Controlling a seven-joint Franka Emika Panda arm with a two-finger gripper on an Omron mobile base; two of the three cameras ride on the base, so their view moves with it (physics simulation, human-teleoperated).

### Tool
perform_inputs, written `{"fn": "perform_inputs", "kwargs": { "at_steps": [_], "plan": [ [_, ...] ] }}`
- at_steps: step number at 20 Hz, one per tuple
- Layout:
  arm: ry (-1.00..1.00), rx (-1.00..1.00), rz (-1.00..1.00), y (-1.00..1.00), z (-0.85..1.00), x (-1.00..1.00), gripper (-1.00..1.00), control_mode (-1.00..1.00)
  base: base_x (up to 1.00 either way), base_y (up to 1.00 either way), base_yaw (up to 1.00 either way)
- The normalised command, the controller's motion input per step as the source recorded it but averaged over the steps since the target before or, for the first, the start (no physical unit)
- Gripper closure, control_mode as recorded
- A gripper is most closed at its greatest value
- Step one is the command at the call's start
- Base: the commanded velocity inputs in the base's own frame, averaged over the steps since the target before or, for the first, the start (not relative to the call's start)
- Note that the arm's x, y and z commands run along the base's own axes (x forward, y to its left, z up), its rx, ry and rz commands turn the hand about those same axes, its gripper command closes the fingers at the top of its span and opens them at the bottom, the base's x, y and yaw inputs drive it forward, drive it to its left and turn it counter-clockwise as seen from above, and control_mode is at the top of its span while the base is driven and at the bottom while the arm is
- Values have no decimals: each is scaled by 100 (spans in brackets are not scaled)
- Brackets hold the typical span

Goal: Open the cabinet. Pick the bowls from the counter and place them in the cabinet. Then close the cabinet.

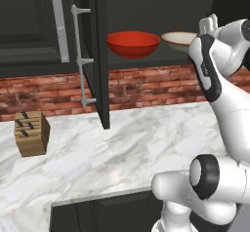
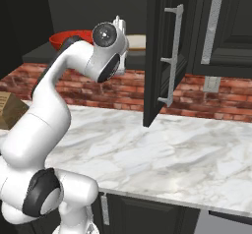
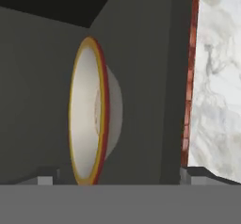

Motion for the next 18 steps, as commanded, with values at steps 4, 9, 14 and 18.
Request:
{"fn": "perform_inputs", "kwargs": {
  "at_steps": [4,9,14,18],
  "plan": [
    [-1,0,0,0,55,-84,-100,-100,0,0,0],
    [0,0,0,0,58,-98,-100,-100,0,0,0],
    [0,0,0,0,32,-100,-100,-100,0,0,0],
    [-25,0,0,6,0,-100,-100,-100,0,0,0]
  ]
}}
